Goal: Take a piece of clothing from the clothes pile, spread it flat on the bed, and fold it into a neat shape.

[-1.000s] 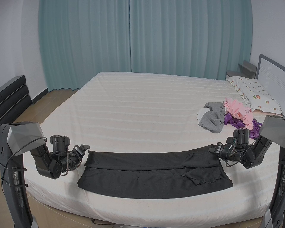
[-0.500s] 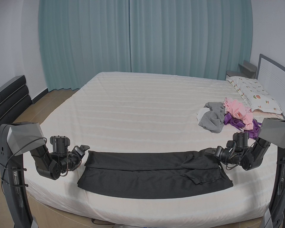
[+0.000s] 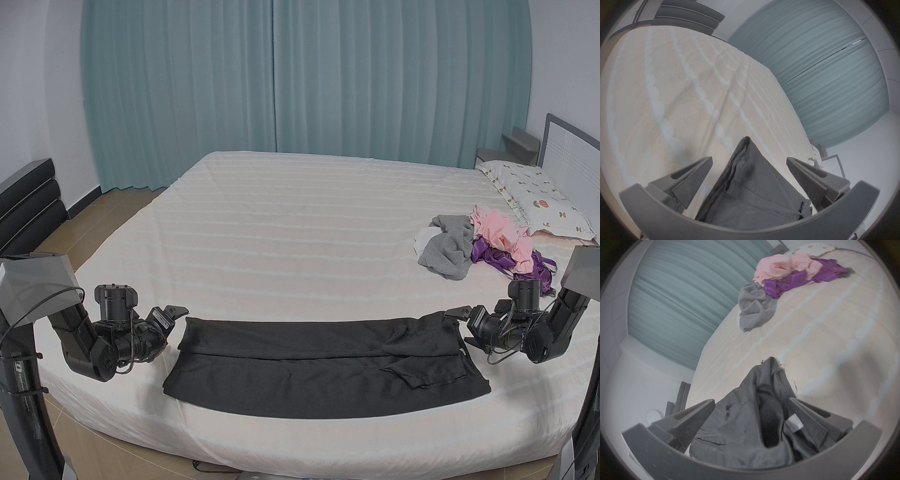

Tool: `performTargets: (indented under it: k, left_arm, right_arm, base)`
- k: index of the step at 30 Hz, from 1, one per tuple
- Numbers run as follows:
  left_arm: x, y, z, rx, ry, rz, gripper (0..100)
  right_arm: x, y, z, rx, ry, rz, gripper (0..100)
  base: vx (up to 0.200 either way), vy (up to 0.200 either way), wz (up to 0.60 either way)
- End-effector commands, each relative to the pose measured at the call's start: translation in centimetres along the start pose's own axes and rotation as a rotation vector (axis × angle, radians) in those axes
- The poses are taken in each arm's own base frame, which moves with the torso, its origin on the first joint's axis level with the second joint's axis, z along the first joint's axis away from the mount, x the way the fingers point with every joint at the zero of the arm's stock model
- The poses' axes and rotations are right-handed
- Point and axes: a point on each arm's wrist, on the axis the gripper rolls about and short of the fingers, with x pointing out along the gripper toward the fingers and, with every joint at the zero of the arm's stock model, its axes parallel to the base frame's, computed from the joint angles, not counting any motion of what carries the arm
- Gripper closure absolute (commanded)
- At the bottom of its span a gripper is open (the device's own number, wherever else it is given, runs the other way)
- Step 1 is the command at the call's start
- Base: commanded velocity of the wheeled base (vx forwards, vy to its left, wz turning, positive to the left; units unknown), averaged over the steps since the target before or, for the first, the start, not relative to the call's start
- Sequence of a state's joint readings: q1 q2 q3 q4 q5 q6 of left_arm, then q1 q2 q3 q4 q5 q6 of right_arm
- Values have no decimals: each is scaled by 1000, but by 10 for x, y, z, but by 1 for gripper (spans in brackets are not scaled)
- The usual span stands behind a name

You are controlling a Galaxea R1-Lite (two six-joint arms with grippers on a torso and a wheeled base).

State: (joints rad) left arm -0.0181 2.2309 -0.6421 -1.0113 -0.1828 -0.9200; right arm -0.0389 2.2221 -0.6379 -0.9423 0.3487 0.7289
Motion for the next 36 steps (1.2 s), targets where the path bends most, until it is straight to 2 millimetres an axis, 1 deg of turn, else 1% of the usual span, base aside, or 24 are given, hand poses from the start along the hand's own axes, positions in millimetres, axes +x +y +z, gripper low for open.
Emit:
performTargets:
  k: [1, 2, 3, 6, 14, 24, 29, 36]
  left_arm:
    - [-12, -6, 1, 2, 2, -23, 0]
    - [-11, -4, -1, 1, 9, -15, 0]
    - [-11, -3, -3, 3, 16, -10, 0]
    - [-11, -3, -4, 4, 19, -10, 0]
    - [-10, -6, -4, 11, 14, -16, 0]
    - [-9, -6, -4, 6, 8, -14, 0]
    - [-9, -9, -6, 11, 9, -22, 0]
    - [-10, -10, -6, 11, 11, -21, 0]
  right_arm:
    - [-22, 6, -2, 33, -25, 10, 0]
    - [-29, 4, -3, 57, -35, 15, 0]
    - [-31, 2, -5, 67, -32, 15, 0]
    - [-32, 0, -7, 81, -42, 22, 0]
    - [-32, -7, -14, 101, -21, 3, 0]
    - [-31, -8, -17, 142, -7, 0, 0]
    - [-29, -9, -21, 140, 9, -7, 0]
    - [-29, -9, -21, 138, 5, -3, 0]
  base:
    - [0, 0, 0]
    - [-200, 0, 0]
    - [-200, 0, 0]
    - [-200, 0, 0]
    - [0, 0, 0]
    - [0, 0, 0]
    - [0, -200, 0]
    - [0, -200, 0]
